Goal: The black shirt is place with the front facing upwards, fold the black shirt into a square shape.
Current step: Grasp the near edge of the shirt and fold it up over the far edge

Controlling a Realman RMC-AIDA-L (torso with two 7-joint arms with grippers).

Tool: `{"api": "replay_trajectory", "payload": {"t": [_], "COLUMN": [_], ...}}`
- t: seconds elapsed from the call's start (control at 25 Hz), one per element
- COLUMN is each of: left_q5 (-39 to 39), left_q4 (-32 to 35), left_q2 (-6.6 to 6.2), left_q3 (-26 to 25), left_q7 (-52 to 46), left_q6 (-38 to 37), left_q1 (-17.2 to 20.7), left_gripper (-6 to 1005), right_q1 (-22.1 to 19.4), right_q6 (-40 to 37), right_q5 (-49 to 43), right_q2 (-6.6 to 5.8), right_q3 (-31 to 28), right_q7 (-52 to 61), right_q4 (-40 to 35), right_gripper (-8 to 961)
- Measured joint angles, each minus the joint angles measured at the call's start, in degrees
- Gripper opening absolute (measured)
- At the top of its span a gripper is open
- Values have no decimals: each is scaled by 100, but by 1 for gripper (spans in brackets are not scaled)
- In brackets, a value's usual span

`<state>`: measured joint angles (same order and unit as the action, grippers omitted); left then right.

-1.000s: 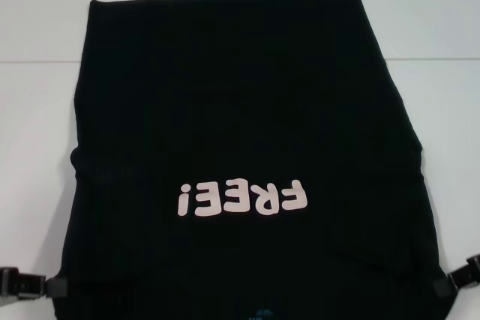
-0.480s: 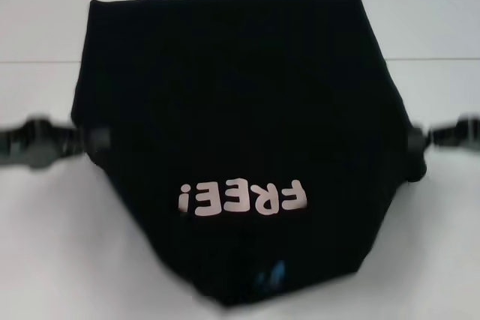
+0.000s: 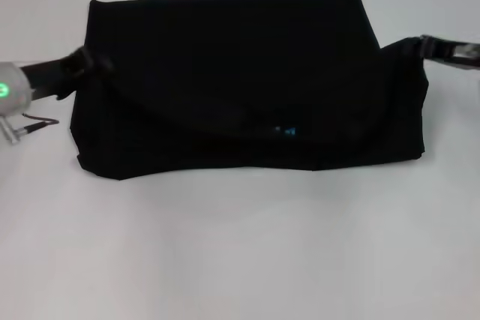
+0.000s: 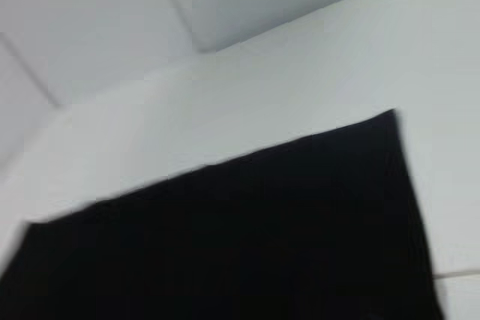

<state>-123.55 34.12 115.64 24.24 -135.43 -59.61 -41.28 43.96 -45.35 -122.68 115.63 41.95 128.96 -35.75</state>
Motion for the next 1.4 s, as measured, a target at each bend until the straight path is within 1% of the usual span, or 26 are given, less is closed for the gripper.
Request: {"api": "replay_trajectory", "payload": {"t": [0.04, 0.08, 0.12, 0.16, 0.24, 0.28, 0.32, 0.36, 0.4, 0.48, 0.72, 0.88, 1.04, 1.08, 1.16, 1.24, 1.4], "left_q5": [0, -7, -30, -33, -54, -69, -53, -53, -29, -1, 19, -77, -106, -106, -108, -109, -121], "left_q4": [0, 8, 39, 46, 84, 117, 246, 246, 375, 613, 798, 745, 687, 662, 599, 570, 558], "left_q2": [0, 98, 211, 219, 245, 263, 325, 325, 377, 431, 403, 399, 432, 434, 438, 443, 454], "left_q3": [0, 216, 876, 960, 1283, 1391, 1442, 1442, 1436, 1416, 1386, 1476, 1795, 1878, 2057, 2251, 2390], "left_q7": [0, 59, 64, 52, -5, -27, -29, -29, -21, -17, -91, -85, -71, -61, -41, -41, -36], "left_q6": [0, 405, 1056, 1107, 1351, 1469, 1616, 1616, 1668, 1717, 1832, 2061, 2354, 2412, 2528, 2636, 2663], "left_q1": [0, -26, -69, -71, -81, -83, -56, -56, -15, 45, 15, -83, -114, -123, -148, -164, -164], "left_gripper": [15, 15, 16, 16, 17, 17, 18, 18, 18, 19, 21, 23, 25, 25, 26, 27, 28], "right_q1": [110, 202, 282, 352, 430, 445, 453, 455, 459, 472, 652, 801, 889, 946, 974, 991, 1004], "right_q6": [410, 712, 933, 1134, 1361, 1430, 1487, 1510, 1522, 1517, 1587, 1921, 2206, 2358, 2458, 2506, 2504], "right_q5": [-5, -10, -9, -10, -10, -9, -5, 3, 14, 33, 40, 10, 3, -3, -6, -7, -10], "right_q2": [20, 32, 40, 58, 108, 132, 158, 172, 186, 195, 139, 148, 157, 169, 189, 198, 205], "right_q3": [245, 455, 620, 793, 1037, 1103, 1157, 1171, 1179, 1161, 1143, 1202, 1331, 1462, 1545, 1584, 1672], "right_q7": [-54, -95, -121, -148, -181, -190, -193, -193, -194, -189, -134, -178, -219, -269, -316, -337, -343], "right_q4": [204, 369, 491, 579, 624, 608, 558, 496, 436, 318, 224, 421, 626, 752, 819, 837, 840], "right_gripper": [86, 86, 86, 86, 86, 87, 87, 87, 87, 87, 88, 89, 89, 90, 90, 90, 91]}}
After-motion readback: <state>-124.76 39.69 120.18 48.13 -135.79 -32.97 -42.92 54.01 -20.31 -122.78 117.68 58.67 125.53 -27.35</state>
